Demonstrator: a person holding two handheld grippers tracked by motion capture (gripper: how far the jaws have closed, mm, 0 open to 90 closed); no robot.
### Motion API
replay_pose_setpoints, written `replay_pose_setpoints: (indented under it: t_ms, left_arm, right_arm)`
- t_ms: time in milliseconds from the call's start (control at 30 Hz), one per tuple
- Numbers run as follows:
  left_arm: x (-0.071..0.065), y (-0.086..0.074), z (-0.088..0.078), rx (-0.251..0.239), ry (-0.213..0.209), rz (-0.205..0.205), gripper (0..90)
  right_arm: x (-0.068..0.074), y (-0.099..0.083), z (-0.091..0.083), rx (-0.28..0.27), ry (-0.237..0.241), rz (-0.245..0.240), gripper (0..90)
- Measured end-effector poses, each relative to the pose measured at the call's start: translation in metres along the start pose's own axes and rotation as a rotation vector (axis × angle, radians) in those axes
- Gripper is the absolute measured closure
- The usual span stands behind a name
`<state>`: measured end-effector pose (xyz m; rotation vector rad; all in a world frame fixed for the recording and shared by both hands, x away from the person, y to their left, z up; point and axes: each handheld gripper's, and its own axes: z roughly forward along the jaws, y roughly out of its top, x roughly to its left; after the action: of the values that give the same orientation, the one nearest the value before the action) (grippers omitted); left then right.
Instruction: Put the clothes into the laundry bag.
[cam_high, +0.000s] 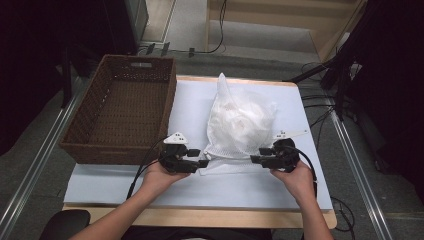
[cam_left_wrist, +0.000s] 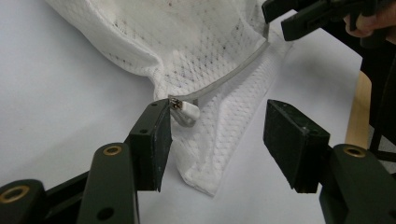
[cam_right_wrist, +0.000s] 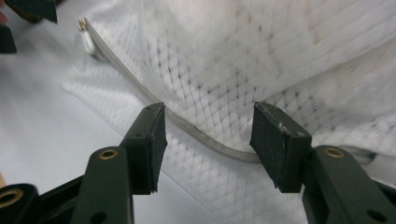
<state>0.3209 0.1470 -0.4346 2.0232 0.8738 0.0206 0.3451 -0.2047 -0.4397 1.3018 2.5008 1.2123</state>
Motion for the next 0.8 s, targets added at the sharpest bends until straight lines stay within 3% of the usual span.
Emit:
replay_pose_setpoints:
  t_ms: [367,533,800]
  left_arm:
    - [-0.012,-0.004,-0.019,0.016,-0.024,0.049,39.1]
    - [-0.012,-0.003,-0.022,0.02,-0.005,0.11,38.7]
    - [-0.008,-0.002,-0.024,0.004,-0.007,0.126,37.9]
  right_arm:
    - [-0.001,0.006,-0.013,-0.052,-0.029,-0.024,44.1]
    - [-0.006,0.008,-0.019,-0.081,-0.038,-0.041,43.7]
    - [-0.02,0.009,-0.024,-0.105,-0.069,-0.032,42.4]
